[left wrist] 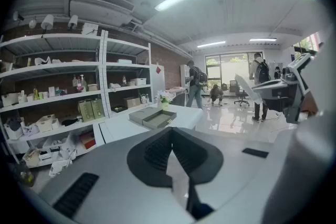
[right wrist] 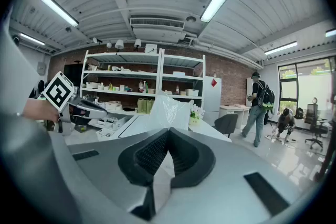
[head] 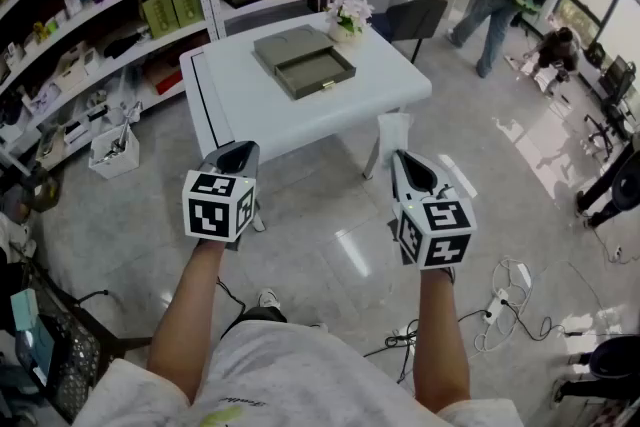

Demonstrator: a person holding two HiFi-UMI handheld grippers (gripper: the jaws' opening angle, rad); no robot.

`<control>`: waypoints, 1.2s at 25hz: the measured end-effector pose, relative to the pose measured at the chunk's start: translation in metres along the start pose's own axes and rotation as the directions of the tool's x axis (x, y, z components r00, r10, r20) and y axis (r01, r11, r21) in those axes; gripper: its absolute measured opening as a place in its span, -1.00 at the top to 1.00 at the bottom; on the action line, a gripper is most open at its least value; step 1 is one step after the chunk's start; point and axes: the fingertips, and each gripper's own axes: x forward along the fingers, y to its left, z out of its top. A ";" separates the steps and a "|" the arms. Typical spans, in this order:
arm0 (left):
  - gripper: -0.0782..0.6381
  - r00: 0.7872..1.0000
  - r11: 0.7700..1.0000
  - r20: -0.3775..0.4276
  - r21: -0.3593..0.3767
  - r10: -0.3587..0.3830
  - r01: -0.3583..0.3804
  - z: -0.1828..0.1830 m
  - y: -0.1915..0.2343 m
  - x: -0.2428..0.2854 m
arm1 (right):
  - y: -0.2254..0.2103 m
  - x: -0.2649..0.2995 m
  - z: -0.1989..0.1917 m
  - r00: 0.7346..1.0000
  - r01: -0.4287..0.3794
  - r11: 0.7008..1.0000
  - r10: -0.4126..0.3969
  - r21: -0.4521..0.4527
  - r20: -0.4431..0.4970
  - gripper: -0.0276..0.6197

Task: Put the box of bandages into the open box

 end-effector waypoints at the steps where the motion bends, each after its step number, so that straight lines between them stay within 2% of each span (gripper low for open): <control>1: 0.77 1.000 1.000 0.000 0.004 -0.002 0.002 0.000 -0.001 0.001 | 0.000 0.000 -0.001 1.000 -0.001 1.000 0.001 0.003 -0.001 0.90; 12: 0.77 1.000 1.000 -0.016 0.003 -0.014 0.014 -0.003 0.008 0.034 | -0.009 0.024 -0.013 0.999 -0.003 1.000 0.003 0.004 -0.036 0.90; 30: 0.77 0.993 0.996 -0.074 0.004 -0.090 0.090 0.022 0.056 0.179 | -0.065 0.154 -0.006 0.991 0.033 0.999 -0.031 0.015 -0.127 0.90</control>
